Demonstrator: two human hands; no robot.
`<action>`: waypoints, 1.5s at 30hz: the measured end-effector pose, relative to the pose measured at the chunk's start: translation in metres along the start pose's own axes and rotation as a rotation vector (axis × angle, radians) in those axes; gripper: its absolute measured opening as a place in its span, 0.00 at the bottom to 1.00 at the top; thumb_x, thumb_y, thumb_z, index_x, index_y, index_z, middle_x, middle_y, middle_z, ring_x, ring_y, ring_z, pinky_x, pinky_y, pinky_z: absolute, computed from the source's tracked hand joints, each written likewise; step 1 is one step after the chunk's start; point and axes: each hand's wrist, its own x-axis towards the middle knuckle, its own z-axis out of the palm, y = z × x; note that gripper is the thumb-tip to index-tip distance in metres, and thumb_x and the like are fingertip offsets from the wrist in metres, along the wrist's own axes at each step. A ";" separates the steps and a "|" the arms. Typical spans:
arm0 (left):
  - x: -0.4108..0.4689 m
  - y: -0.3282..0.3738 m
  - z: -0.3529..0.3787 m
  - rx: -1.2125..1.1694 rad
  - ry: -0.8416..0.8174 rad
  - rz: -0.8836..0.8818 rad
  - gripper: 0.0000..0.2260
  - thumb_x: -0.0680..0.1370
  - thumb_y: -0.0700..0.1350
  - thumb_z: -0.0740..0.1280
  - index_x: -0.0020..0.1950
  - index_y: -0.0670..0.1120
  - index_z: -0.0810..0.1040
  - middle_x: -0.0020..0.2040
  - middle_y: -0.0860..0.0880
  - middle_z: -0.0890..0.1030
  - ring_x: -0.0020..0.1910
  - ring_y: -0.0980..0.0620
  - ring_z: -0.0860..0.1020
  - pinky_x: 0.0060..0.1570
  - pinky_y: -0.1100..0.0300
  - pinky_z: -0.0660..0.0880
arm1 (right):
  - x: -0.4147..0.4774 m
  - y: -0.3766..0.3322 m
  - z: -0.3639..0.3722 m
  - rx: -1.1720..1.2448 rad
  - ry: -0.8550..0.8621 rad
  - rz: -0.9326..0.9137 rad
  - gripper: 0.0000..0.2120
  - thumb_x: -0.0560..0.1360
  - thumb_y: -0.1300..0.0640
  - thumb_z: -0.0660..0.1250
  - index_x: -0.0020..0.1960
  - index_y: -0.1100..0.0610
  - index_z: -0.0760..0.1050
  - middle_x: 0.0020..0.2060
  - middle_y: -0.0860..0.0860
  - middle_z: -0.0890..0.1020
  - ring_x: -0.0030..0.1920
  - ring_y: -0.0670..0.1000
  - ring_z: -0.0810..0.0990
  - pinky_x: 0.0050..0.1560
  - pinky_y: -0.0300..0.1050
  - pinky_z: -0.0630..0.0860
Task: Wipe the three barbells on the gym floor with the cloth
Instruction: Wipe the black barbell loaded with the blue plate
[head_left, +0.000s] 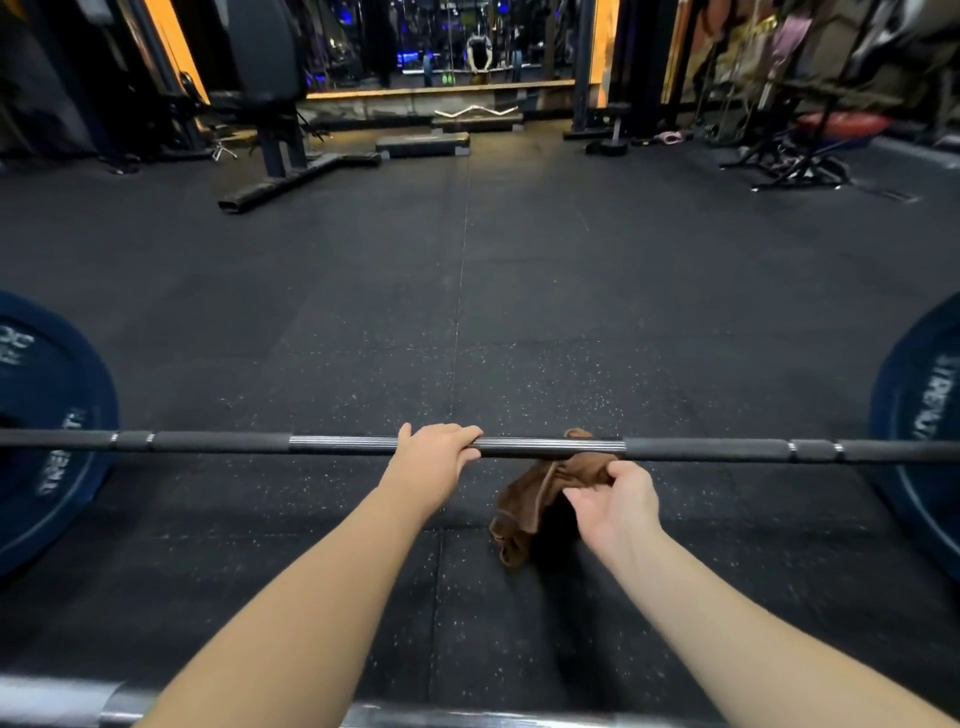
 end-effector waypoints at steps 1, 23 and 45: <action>0.001 0.001 -0.001 0.013 -0.012 -0.006 0.14 0.87 0.51 0.57 0.70 0.52 0.73 0.63 0.53 0.79 0.65 0.48 0.74 0.75 0.39 0.56 | 0.000 -0.010 -0.004 -0.002 0.027 -0.023 0.15 0.81 0.66 0.51 0.46 0.63 0.76 0.63 0.68 0.79 0.63 0.63 0.79 0.72 0.61 0.68; 0.009 0.009 -0.020 0.193 -0.118 -0.029 0.11 0.88 0.50 0.53 0.57 0.47 0.72 0.53 0.48 0.81 0.48 0.46 0.70 0.62 0.48 0.67 | 0.012 -0.049 -0.029 -0.093 0.212 -0.163 0.15 0.69 0.70 0.53 0.50 0.68 0.76 0.54 0.69 0.82 0.49 0.63 0.82 0.62 0.67 0.76; 0.007 0.013 -0.020 0.200 -0.098 -0.032 0.12 0.88 0.51 0.53 0.61 0.48 0.73 0.56 0.47 0.81 0.56 0.43 0.76 0.62 0.48 0.67 | -0.008 -0.064 -0.039 -0.183 0.184 -0.162 0.19 0.75 0.68 0.54 0.63 0.69 0.74 0.54 0.64 0.84 0.51 0.62 0.85 0.64 0.61 0.76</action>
